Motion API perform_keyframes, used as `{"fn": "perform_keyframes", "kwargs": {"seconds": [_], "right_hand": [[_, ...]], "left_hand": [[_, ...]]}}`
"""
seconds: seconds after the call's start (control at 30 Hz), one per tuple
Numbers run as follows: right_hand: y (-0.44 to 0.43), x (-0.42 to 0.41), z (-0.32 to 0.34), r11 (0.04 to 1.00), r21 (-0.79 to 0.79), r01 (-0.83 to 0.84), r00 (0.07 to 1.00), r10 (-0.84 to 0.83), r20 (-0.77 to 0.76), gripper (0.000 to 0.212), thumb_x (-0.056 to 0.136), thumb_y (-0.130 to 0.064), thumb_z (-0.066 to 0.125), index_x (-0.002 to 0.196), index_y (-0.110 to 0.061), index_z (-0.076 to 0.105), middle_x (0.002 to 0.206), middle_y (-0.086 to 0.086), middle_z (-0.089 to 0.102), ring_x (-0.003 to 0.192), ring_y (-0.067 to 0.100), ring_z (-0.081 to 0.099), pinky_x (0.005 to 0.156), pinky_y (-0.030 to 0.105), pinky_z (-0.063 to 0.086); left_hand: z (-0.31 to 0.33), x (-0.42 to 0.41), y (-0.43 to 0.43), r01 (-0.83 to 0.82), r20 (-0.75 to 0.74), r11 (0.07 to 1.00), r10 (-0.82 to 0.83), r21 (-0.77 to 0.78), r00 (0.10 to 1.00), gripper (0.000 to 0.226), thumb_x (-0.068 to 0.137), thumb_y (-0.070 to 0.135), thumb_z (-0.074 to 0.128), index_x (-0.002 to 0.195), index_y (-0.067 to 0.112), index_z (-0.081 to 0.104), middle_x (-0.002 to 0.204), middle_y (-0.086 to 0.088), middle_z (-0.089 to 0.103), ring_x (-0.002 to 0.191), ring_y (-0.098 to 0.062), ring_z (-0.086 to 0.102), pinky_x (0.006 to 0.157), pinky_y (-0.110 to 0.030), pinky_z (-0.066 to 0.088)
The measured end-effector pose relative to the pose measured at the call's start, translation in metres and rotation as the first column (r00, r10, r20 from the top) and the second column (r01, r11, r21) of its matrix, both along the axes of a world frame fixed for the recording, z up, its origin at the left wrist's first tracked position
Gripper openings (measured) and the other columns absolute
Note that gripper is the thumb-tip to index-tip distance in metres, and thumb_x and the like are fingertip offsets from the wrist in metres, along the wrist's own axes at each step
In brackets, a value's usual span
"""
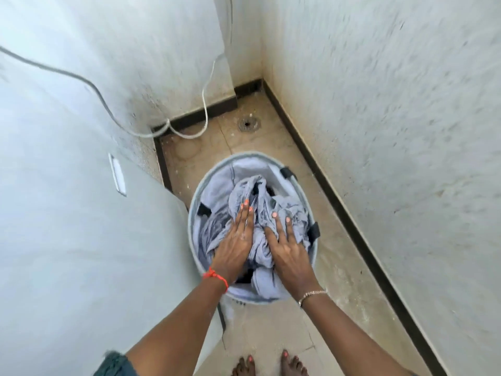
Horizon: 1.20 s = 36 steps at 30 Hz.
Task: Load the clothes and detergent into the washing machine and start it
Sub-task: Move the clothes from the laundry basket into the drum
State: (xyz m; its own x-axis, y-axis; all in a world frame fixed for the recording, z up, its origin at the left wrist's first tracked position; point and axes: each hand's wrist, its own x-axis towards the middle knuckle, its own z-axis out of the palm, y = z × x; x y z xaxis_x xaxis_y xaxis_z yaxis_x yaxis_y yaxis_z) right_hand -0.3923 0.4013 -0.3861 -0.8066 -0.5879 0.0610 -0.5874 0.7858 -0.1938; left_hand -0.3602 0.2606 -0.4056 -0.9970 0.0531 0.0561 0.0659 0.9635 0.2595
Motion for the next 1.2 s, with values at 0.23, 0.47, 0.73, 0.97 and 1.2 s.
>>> {"fn": "perform_keyframes", "kwargs": {"seconds": [0.23, 0.47, 0.73, 0.97, 1.2], "right_hand": [[-0.004, 0.003, 0.177, 0.987, -0.162, -0.022, 0.990, -0.001, -0.142, 0.045, 0.073, -0.011, 0.033, 0.114, -0.017, 0.049, 0.127, 0.010, 0.060, 0.112, 0.031, 0.060, 0.062, 0.031, 0.057], [-0.003, 0.026, 0.381, 0.926, -0.352, -0.135, 0.945, 0.014, -0.326, 0.054, 0.064, -0.001, 0.055, 0.115, -0.016, 0.050, 0.132, 0.015, 0.054, 0.109, 0.035, 0.061, 0.042, 0.021, 0.044], [-0.046, 0.070, 0.594, 0.711, -0.520, -0.473, 0.805, 0.110, -0.583, 0.048, 0.070, -0.004, 0.071, 0.117, -0.009, 0.059, 0.137, 0.017, 0.049, 0.119, 0.033, 0.054, 0.058, 0.034, 0.054], [-0.145, 0.144, 0.676, 0.473, -0.597, -0.648, 0.741, 0.207, -0.639, 0.042, 0.081, -0.021, 0.063, 0.122, -0.015, 0.056, 0.134, 0.011, 0.054, 0.114, 0.027, 0.058, 0.071, 0.024, 0.040], [-0.273, 0.220, 0.632, 0.403, -0.591, -0.699, 0.715, 0.360, -0.600, 0.043, 0.078, -0.019, 0.064, 0.120, -0.015, 0.056, 0.137, 0.013, 0.050, 0.120, 0.026, 0.054, 0.072, 0.025, 0.044]], "left_hand": [[0.179, 0.010, -0.004, -0.085, -0.239, 0.987, 0.050, -0.138, 0.970, 0.080, 0.076, 0.000, 0.032, 0.144, -0.001, -0.010, 0.145, -0.022, 0.036, 0.129, -0.025, 0.045, 0.109, -0.023, 0.026], [0.407, 0.034, -0.009, -0.086, -0.405, 0.986, 0.022, -0.140, 0.914, 0.076, 0.068, -0.021, 0.047, 0.139, -0.008, 0.024, 0.147, -0.021, 0.029, 0.132, -0.028, 0.040, 0.097, -0.029, 0.046], [0.635, 0.115, -0.047, -0.146, -0.672, 0.980, 0.017, -0.136, 0.740, 0.087, 0.064, -0.030, 0.037, 0.144, -0.007, 0.011, 0.153, -0.020, 0.006, 0.140, -0.022, 0.007, 0.111, -0.026, 0.022], [0.718, 0.218, -0.122, -0.382, -0.747, 0.917, 0.171, -0.118, 0.643, 0.087, 0.065, -0.026, 0.033, 0.145, -0.004, 0.007, 0.155, -0.020, 0.004, 0.143, -0.021, 0.005, 0.110, -0.015, 0.006], [0.671, 0.310, -0.229, -0.528, -0.693, 0.844, 0.325, -0.095, 0.644, 0.085, 0.067, -0.024, 0.033, 0.146, -0.004, 0.007, 0.155, -0.019, 0.002, 0.141, -0.019, 0.004, 0.108, -0.017, 0.021]]}}
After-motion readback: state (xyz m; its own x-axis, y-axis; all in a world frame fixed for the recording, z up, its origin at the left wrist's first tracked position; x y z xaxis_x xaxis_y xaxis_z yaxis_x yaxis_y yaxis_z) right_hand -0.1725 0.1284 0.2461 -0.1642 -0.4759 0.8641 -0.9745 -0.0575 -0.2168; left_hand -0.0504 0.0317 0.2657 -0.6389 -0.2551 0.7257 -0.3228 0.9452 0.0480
